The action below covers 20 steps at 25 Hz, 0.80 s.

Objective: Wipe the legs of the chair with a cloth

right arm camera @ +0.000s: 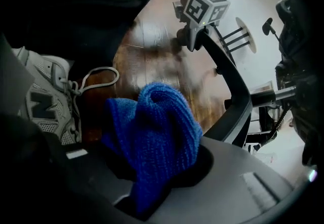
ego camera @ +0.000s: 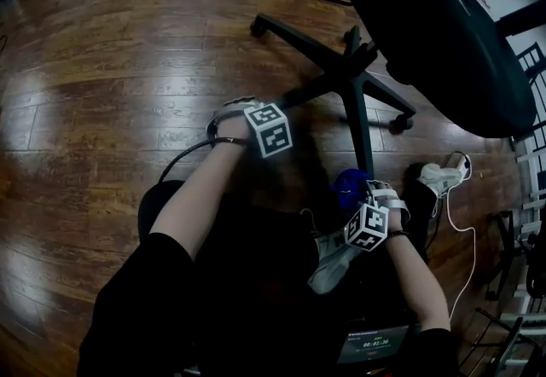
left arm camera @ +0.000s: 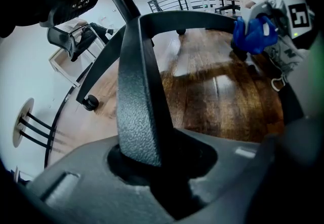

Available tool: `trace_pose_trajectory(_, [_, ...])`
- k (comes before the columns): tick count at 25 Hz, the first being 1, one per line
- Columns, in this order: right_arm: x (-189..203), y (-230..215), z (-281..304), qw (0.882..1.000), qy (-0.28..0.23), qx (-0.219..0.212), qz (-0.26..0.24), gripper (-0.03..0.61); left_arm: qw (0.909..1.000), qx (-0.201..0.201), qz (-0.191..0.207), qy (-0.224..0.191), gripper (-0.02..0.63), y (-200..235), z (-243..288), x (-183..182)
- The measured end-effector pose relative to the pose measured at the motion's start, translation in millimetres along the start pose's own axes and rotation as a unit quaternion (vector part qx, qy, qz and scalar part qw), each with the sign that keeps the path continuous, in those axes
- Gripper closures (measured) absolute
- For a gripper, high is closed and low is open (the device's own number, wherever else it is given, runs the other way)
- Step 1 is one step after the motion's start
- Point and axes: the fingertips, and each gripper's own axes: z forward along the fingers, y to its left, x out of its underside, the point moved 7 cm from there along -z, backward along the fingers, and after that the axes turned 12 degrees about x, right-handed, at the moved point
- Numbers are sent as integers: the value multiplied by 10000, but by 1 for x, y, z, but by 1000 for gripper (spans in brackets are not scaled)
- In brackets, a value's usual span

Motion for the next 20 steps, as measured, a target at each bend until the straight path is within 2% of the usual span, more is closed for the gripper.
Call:
trace_pose_trajectory(4, [-2,-8,5,9998,179,-99,80,485,10000,-51,-23,40,502,0,1,-1])
trace_pose_trajectory(7, [-10,-24,14,9998,149,3,162,486,10000,41,-47,44,502,-1,-1,-1])
trace_pose_trajectory(10, [-21,-59,34,9993,54,288,242,486,9999,80,-64,36,502,-1,-2,-1])
trace_pose_trajectory(17, [-63,-172,95,9924,23,1110,526,486,10000,17,-11,39,502,-1,-4,-5])
trace_pose_trajectory(20, [-72,-194,104,9893,23,1261,735,485,10000,-12,43,4,502,1,-3,-5])
